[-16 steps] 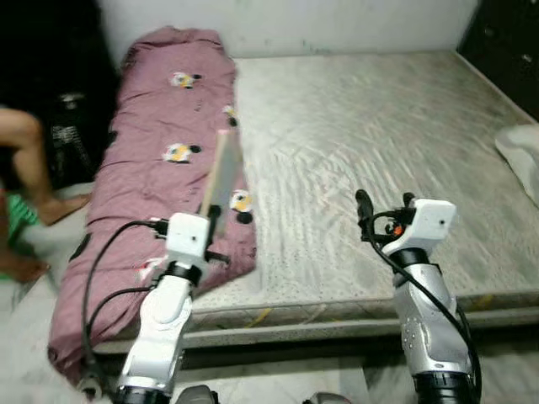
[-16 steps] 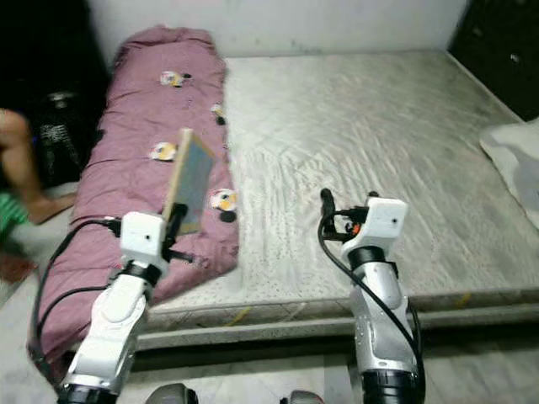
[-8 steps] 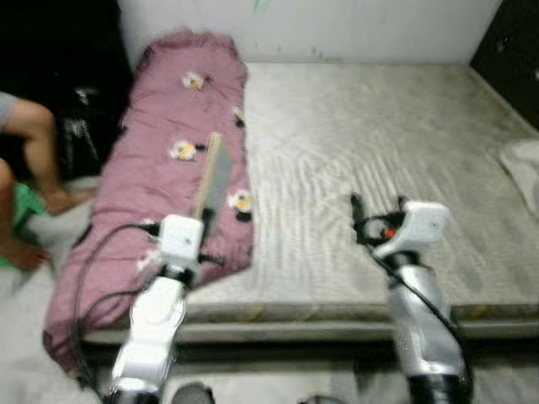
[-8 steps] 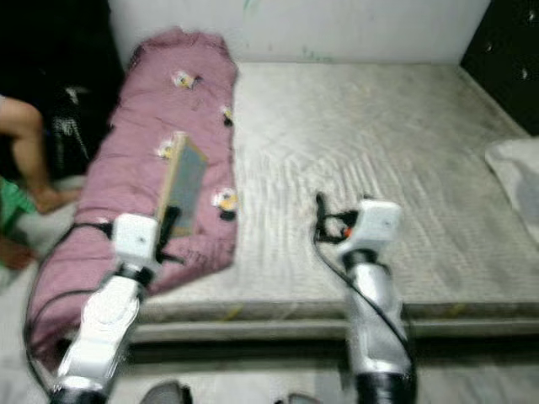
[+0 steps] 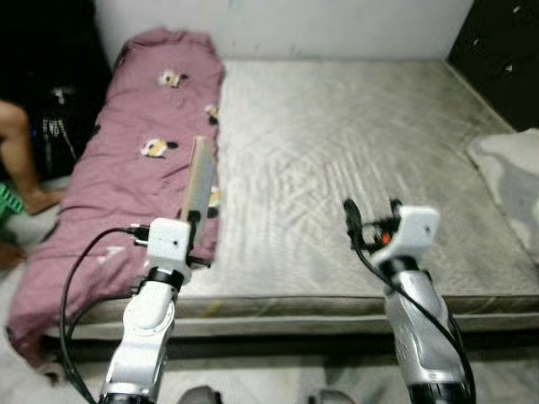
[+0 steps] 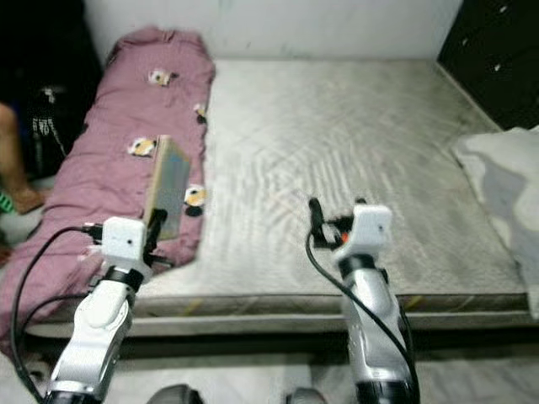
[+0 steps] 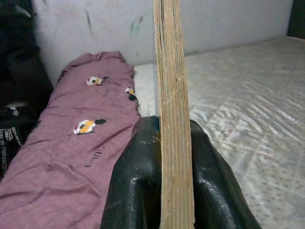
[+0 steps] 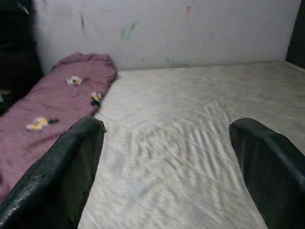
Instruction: Clean up the room
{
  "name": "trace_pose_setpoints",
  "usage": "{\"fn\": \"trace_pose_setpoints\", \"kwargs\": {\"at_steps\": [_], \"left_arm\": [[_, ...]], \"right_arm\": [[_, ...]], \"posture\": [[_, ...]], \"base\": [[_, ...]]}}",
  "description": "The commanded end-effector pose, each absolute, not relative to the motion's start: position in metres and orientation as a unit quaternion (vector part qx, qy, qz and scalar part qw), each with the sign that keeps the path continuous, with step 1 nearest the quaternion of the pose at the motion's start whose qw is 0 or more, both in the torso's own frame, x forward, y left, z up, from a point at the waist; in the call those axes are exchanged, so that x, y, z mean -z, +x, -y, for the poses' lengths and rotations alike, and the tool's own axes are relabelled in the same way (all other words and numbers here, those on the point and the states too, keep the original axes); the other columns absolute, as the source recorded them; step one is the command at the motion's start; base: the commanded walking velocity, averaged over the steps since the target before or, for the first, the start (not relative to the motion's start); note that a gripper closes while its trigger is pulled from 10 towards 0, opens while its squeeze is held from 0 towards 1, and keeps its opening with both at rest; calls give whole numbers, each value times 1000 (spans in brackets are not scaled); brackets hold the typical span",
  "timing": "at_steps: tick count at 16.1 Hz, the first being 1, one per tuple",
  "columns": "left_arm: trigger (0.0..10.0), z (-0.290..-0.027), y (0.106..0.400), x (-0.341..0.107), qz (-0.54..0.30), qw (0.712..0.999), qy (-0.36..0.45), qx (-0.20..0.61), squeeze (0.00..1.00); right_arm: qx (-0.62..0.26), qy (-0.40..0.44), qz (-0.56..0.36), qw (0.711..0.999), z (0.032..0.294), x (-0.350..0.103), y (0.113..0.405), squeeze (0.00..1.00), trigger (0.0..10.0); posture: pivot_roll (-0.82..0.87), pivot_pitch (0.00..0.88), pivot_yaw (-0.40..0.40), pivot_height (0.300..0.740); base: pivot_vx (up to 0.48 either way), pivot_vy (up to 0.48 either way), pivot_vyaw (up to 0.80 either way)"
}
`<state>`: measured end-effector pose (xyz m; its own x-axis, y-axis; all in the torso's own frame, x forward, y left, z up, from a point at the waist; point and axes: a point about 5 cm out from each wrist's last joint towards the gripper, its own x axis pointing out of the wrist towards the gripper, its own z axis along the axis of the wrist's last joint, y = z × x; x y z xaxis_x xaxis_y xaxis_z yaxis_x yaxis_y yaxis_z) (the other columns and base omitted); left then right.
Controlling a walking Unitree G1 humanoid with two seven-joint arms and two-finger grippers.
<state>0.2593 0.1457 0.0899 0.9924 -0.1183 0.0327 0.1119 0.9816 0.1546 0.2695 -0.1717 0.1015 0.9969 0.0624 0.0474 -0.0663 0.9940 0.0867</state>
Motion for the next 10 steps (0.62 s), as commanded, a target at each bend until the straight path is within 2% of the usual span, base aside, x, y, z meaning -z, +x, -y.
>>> {"fn": "trace_pose_setpoints", "kwargs": {"at_steps": [1, 3, 10], "left_arm": [[10000, -138, 259, -96, 37, 994, 70, 71, 0], [10000, -138, 259, -95, 36, 995, 67, 68, 0], [10000, -134, 256, -93, 36, 995, 47, 83, 0]], "right_arm": [[-30, 33, 16, 999, 178, -98, 265, 0, 10000], [-30, 27, 4, 999, 181, -92, 259, 0, 10000], [-28, 27, -7, 999, 178, -84, 258, 0, 10000]], "posture": [[-38, 42, 2, 740], [-38, 42, -2, 740], [-36, 26, -7, 740]], "base": [[0, -345, 0], [0, -343, 0], [0, 0, 0]]}}
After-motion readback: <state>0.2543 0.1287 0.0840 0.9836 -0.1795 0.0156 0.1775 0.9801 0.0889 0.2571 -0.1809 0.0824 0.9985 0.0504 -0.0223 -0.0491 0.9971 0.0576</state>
